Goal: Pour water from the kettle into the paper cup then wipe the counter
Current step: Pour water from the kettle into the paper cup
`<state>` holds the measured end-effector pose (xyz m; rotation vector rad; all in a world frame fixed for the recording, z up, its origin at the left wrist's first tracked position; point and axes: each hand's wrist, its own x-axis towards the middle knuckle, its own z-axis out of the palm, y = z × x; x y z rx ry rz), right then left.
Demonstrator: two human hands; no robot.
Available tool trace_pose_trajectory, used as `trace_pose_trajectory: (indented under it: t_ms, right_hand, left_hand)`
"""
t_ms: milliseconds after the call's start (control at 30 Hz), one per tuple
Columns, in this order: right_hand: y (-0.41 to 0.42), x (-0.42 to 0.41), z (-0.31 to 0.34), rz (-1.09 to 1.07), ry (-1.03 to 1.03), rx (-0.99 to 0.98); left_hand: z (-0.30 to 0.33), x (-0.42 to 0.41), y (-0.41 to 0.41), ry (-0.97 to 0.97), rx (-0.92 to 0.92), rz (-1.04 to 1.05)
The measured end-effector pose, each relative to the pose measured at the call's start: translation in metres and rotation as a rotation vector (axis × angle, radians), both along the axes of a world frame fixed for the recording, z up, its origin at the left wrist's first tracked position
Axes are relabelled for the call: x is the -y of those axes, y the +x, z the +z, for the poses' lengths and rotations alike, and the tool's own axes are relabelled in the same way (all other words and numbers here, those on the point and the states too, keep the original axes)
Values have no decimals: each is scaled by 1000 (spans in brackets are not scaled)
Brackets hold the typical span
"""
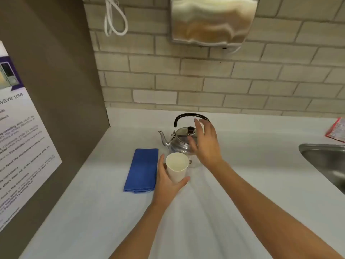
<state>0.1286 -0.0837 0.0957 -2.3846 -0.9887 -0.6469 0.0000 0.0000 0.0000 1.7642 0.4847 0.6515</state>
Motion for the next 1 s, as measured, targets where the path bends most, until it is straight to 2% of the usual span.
trace_pose_trajectory:
  t_ms: [100, 300, 400, 533, 1000]
  right_hand:
    - [26, -15, 16, 38, -94, 9]
    - [66, -35, 40, -20, -300, 73]
    - [83, -46, 49, 57, -379, -53]
    - [99, -57, 50, 138, -376, -229]
    - [106, -57, 58, 144, -349, -276]
  left_hand:
    - [1, 1, 8, 37, -14, 25]
    - [-11, -1, 14, 56, -18, 38]
    - [-14, 0, 14, 97, -36, 40]
    - [-16, 0, 12, 116, -43, 49]
    - [-21, 0, 16, 153, -93, 72]
